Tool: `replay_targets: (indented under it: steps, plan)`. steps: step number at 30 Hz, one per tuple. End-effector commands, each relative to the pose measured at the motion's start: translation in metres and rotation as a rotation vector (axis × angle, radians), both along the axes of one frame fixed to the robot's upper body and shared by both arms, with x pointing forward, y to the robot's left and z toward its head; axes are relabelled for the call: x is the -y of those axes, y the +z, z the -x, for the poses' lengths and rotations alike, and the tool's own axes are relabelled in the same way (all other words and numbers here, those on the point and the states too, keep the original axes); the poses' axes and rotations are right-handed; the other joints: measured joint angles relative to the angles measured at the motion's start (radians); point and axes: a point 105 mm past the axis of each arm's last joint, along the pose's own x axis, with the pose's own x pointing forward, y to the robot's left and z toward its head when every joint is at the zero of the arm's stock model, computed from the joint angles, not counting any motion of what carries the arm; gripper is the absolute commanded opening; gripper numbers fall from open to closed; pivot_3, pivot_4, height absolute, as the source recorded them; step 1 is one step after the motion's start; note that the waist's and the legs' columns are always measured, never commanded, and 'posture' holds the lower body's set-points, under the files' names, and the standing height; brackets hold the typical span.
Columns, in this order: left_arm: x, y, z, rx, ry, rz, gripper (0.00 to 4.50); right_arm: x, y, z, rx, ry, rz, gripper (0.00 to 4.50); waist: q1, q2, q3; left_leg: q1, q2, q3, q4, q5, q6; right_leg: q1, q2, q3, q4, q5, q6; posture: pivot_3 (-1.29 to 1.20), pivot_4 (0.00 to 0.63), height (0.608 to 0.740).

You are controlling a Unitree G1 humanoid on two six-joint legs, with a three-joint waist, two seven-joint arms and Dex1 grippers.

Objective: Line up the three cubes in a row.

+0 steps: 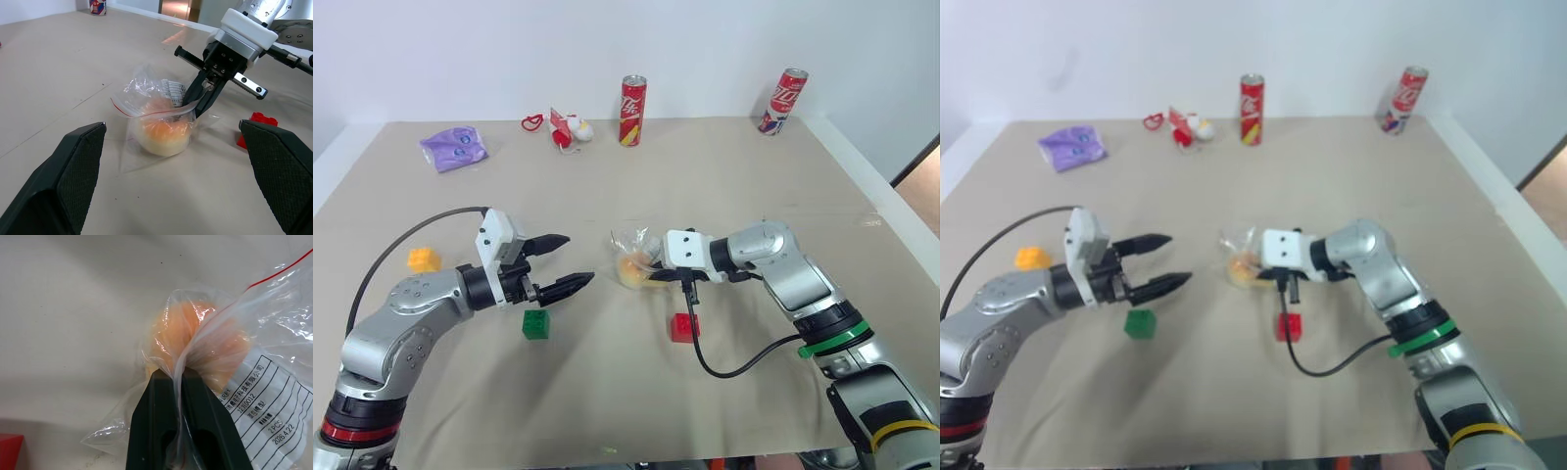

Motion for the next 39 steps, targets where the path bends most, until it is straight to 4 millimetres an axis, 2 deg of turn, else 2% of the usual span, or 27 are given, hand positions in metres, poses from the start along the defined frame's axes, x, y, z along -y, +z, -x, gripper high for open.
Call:
replay_targets:
  steps: [1, 3, 6, 9, 10, 12, 15, 18, 19, 23, 32, 35, 39]
  plan:
    - [0.005, 0.009, -0.003, 0.054, -0.021, 0.004, 4.5, 0.013, 0.009, -0.01, 0.015, -0.066, -0.009, 0.04, 0.0, 0.0, 0.0, 0.0, 0.0, 0.0, 0.0, 0.0, 0.0, 0.0, 0.0, 0.0, 0.0, 0.0, 0.0, 0.0, 0.15, 0.74]
    - [0.009, 0.009, -0.004, 0.057, -0.04, -0.001, 4.5, 0.026, 0.023, -0.023, 0.053, -0.133, -0.03, 0.04, 0.0, 0.0, 0.0, 0.0, 0.0, 0.0, 0.001, 0.0, 0.0, 0.0, 0.0, 0.0, 0.0, 0.001, 0.001, 0.0, 0.15, 0.74]
    - [0.014, 0.008, -0.006, 0.063, -0.059, -0.012, 4.5, 0.06, 0.05, -0.048, 0.126, -0.292, -0.067, 0.04, 0.001, 0.0, 0.0, -0.001, -0.001, 0.001, 0.002, 0.0, 0.0, 0.0, -0.001, 0.001, 0.0, 0.002, 0.001, 0.0, 0.15, 0.74]
    - [0.019, 0.009, -0.007, 0.066, -0.077, -0.007, 4.5, 0.11, 0.076, -0.069, 0.223, -0.486, -0.069, 0.04, 0.002, 0.0, 0.0, -0.002, -0.002, 0.001, 0.002, 0.001, 0.001, 0.0, -0.001, 0.001, -0.001, 0.002, 0.001, 0.0, 0.15, 0.74]
    - [0.021, 0.008, -0.007, 0.066, -0.087, -0.006, 4.5, 0.134, 0.082, -0.076, 0.271, -0.577, -0.045, 0.04, 0.002, 0.0, 0.0, -0.003, -0.002, 0.001, 0.002, 0.001, 0.001, -0.001, -0.002, 0.001, -0.001, 0.002, 0.001, 0.0, 0.15, 0.74]
    - [0.025, 0.007, -0.007, 0.066, -0.101, -0.007, 4.5, 0.178, 0.088, -0.083, 0.353, -0.738, 0.024, 0.04, 0.002, 0.0, 0.0, -0.004, -0.002, 0.001, 0.001, 0.001, 0.001, -0.002, -0.002, 0.002, -0.001, 0.001, 0.0, 0.0, 0.15, 0.74]
    - [0.028, 0.006, -0.008, 0.065, -0.115, -0.002, 4.5, 0.227, 0.085, -0.083, 0.416, -0.935, 0.098, 0.04, 0.0, 0.0, 0.0, -0.004, -0.002, 0.001, -0.001, 0.0, 0.002, -0.002, -0.001, 0.002, -0.002, 0.0, -0.001, 0.0, 0.15, 0.74]
    - [0.031, 0.006, -0.009, 0.064, -0.129, 0.0, 4.5, 0.257, 0.071, -0.078, 0.452, -1.026, 0.199, 0.04, -0.005, 0.0, 0.001, -0.003, -0.002, 0.002, -0.002, 0.0, 0.003, -0.003, -0.001, 0.002, -0.001, -0.002, -0.002, 0.0, 0.15, 0.74]
    - [0.031, 0.006, -0.009, 0.064, -0.132, 0.0, 4.5, 0.262, 0.067, -0.077, 0.461, -1.042, 0.221, 0.04, -0.009, 0.001, 0.001, -0.003, -0.002, 0.004, -0.003, -0.001, 0.003, -0.004, -0.001, 0.004, -0.001, -0.001, -0.002, 0.0, 0.15, 0.74]
    - [0.033, 0.005, -0.009, 0.058, -0.147, 0.0, 4.5, 0.265, 0.056, -0.077, 0.463, -1.068, 0.204, 1.26, -0.025, 0.001, 0.001, -0.003, -0.002, 0.005, -0.003, 0.0, 0.003, -0.005, -0.001, 0.006, -0.001, -0.001, 0.0, 0.0, 0.15, 0.74]
    - [0.035, 0.004, -0.007, 0.043, -0.157, 0.014, 4.5, 0.257, 0.08, -0.09, 0.549, -1.182, -0.013, 4.3, -0.034, 0.001, 0.001, 0.0, -0.003, 0.008, -0.001, 0.001, 0.002, -0.002, -0.001, 0.01, 0.0, 0.003, 0.003, 0.0, 0.15, 0.74]
    - [0.036, 0.004, -0.005, 0.038, -0.159, 0.021, 4.5, 0.255, 0.1, -0.094, 0.588, -1.241, -0.179, 4.41, -0.034, 0.001, 0.001, 0.001, -0.003, 0.009, -0.001, 0.001, 0.002, -0.002, -0.001, 0.011, 0.0, 0.003, 0.004, 0.0, 0.15, 0.74]
    - [0.035, 0.005, 0.0, 0.036, -0.173, 0.023, 4.5, 0.252, 0.139, -0.096, 0.633, -1.297, -0.48, 4.41, -0.034, 0.001, 0.001, 0.001, -0.003, 0.01, -0.001, 0.001, 0.003, -0.002, -0.001, 0.011, -0.001, 0.003, 0.004, 0.0, 0.15, 0.74]
